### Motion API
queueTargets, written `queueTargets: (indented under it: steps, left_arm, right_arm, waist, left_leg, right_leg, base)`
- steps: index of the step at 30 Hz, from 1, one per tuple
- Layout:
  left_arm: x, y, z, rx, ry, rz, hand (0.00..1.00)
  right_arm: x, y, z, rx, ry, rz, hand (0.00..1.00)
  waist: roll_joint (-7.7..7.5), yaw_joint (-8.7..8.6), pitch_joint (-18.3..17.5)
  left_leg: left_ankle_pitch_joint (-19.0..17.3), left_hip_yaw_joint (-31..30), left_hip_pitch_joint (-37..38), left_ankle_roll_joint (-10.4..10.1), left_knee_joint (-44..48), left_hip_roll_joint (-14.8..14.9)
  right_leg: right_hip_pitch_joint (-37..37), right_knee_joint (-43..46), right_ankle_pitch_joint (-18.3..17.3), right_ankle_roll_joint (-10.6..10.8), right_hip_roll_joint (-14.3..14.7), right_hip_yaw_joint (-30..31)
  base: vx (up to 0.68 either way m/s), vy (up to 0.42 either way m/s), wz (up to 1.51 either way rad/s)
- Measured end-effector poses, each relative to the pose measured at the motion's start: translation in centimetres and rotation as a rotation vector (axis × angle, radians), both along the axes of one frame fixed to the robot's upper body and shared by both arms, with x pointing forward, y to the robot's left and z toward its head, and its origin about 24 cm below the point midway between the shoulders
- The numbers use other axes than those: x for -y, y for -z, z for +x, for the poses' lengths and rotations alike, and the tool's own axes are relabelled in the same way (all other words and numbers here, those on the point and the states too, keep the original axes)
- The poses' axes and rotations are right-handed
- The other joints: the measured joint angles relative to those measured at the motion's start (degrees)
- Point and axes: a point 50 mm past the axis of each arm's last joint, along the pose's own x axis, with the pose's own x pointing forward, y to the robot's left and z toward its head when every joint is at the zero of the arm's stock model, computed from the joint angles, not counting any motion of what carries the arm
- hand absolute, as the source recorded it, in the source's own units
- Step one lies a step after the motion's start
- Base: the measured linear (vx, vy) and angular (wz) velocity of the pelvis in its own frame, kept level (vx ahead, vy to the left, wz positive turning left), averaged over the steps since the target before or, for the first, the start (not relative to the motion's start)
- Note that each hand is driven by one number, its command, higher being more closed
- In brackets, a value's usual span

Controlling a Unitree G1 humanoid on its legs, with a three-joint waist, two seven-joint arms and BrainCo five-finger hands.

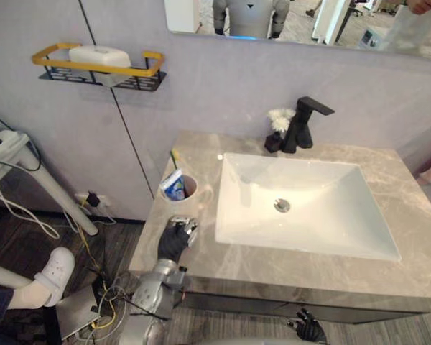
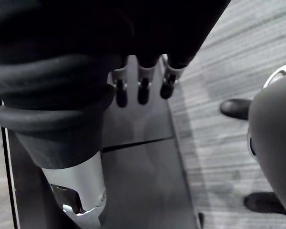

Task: Organize washtable

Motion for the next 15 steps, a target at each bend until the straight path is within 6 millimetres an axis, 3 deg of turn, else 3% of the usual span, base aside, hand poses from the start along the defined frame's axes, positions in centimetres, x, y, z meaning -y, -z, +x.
queueTargets:
  steps: [4, 5, 15]
  left_arm:
    - [-0.5, -0.1, 0.4, 0.010, -0.017, 0.022, 1.00]
    - [-0.8, -0.2, 0.5, 0.011, -0.029, 0.026, 1.00]
    - [-2.2, -0.4, 0.9, 0.027, -0.085, 0.043, 1.00]
  right_arm:
    - [0.0, -0.1, 0.7, 0.016, -0.006, 0.001, 0.00]
    - [-0.1, -0.2, 0.9, 0.022, -0.008, 0.001, 0.00]
    - [-0.1, -0.2, 1.0, 0.026, -0.010, 0.003, 0.00]
  waist:
    - [-0.16, -0.43, 0.1]
    - [-0.25, -1.22, 0.1]
    - [-0.93, -1.39, 0.5]
  left_leg:
    - [1.2, 0.3, 0.1, -0.1, -1.5, 0.1]
    - [1.7, 0.3, 0.4, -0.2, -2.3, 0.1]
    - [2.9, 1.4, 1.6, 0.3, -5.3, 0.0]
  right_leg:
    - [-0.3, -1.0, 0.9, -0.3, 0.5, 0.2]
    - [-0.4, -1.0, 1.0, -0.4, 0.5, 0.2]
    - [-1.0, -1.1, 1.5, -0.1, 0.6, 1.6]
  base:
    - [-0.05, -0.024, -0.04]
    - [-0.06, -0.018, -0.02]
    - [-0.04, 0.001, -0.07]
